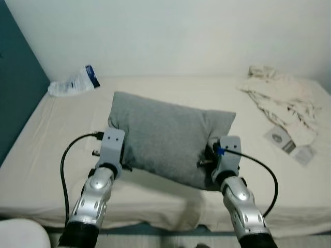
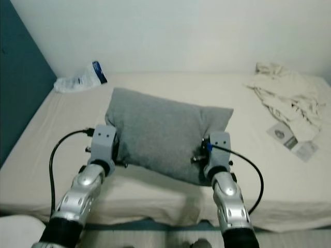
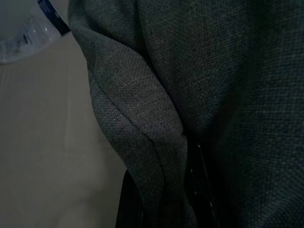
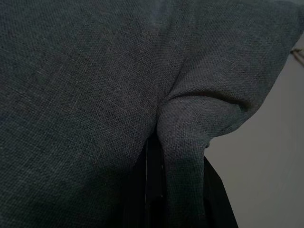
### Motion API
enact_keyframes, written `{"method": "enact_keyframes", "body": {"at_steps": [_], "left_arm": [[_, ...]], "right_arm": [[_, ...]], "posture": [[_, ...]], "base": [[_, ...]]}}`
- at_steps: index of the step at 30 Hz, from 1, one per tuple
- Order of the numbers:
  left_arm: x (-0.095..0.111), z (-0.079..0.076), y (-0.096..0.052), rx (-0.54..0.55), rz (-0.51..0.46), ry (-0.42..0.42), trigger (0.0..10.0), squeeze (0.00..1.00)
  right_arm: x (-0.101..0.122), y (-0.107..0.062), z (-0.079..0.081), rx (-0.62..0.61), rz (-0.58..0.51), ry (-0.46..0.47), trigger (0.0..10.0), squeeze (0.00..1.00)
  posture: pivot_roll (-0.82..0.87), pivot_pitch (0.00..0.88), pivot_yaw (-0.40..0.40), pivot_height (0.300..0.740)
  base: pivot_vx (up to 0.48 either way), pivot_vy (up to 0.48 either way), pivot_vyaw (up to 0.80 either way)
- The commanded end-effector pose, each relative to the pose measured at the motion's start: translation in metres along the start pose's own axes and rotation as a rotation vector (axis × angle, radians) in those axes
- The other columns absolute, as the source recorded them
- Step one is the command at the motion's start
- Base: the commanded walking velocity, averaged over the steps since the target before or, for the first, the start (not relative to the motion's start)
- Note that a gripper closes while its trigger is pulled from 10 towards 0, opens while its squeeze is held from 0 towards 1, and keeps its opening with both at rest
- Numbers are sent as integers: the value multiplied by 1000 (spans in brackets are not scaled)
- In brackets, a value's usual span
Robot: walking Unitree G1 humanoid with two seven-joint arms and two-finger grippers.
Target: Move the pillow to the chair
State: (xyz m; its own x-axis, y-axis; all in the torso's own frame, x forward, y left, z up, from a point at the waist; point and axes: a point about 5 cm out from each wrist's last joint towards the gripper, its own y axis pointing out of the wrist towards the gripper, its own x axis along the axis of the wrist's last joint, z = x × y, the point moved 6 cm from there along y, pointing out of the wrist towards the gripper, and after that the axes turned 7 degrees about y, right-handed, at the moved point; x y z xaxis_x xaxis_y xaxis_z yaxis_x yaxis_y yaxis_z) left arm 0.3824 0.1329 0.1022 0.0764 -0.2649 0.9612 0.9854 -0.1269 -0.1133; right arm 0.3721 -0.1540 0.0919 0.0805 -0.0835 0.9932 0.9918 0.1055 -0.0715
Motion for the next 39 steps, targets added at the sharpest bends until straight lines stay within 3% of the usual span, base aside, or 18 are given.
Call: {"method": "enact_keyframes", "body": {"at_steps": [1, 9, 12, 15, 24, 31, 39], "left_arm": [[11, -4, 3, -12, -42, -2, 10000, 0], [8, 1, 3, 5, -39, 5, 10000, 0], [-6, 0, 2, 4, 12, -122, 10000, 0], [-13, -4, 1, -14, 28, -155, 10000, 0], [-39, -8, -8, -17, 91, -67, 10000, 0], [-52, 0, -11, 31, 157, -89, 10000, 0], [-44, -12, -9, -33, 110, -57, 10000, 0]], "right_arm": [[9, 1, 14, 49, -40, -32, 10000, 0], [4, 3, 18, 66, -13, -29, 10000, 0], [-18, 1, 18, 53, 67, -34, 10000, 0], [-29, -2, 15, 36, 104, 22, 10000, 0], [-53, -7, 15, 48, 163, -26, 10000, 0], [-56, -7, 16, 48, 164, -32, 10000, 0], [-56, -7, 15, 45, 156, -42, 10000, 0]], "posture": [[-49, 116, 14, 740], [-54, 106, 12, 740], [-55, 101, 7, 740], [-51, 97, 2, 740], [-28, 82, -9, 740], [-29, 75, -11, 740], [-33, 68, -9, 740]], "base": [[0, 0, 0], [0, 0, 0], [0, 0, 0], [0, 0, 0], [0, 0, 0], [0, 0, 0], [0, 0, -680]]}}
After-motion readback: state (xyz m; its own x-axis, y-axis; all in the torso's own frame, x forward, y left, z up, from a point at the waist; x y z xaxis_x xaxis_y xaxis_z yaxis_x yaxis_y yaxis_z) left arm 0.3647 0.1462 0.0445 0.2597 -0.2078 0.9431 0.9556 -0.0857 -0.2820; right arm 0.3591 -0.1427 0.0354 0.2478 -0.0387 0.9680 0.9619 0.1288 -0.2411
